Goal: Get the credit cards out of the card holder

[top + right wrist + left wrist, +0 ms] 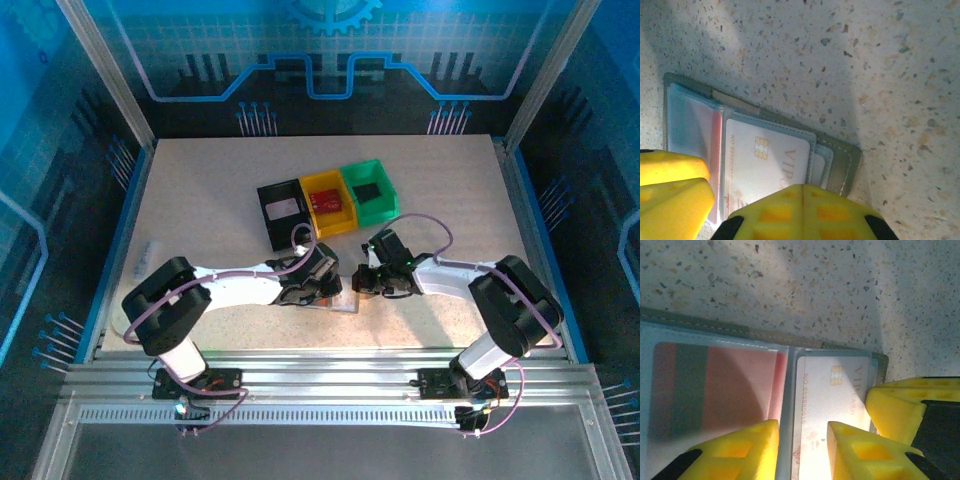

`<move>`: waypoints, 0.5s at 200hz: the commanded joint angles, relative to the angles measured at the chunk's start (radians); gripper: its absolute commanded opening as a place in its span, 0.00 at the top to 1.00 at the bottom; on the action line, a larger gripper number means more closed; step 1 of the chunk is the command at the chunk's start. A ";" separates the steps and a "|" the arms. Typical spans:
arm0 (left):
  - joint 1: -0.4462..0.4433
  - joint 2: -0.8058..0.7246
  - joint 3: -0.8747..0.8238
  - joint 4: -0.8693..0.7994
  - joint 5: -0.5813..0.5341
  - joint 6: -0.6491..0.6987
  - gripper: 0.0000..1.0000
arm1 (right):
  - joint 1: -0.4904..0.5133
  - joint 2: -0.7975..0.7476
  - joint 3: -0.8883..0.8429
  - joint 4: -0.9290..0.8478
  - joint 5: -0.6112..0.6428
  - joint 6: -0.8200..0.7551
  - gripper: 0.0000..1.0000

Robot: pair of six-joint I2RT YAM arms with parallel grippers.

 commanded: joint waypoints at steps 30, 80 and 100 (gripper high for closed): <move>-0.003 0.016 0.014 0.003 0.008 -0.020 0.72 | -0.011 0.045 -0.056 0.041 -0.005 0.019 1.00; -0.002 0.016 0.016 0.020 0.003 -0.024 0.75 | -0.013 0.055 -0.089 0.070 -0.017 0.029 1.00; -0.002 0.022 0.010 0.031 0.006 -0.027 0.77 | -0.013 0.051 -0.095 0.072 -0.017 0.030 1.00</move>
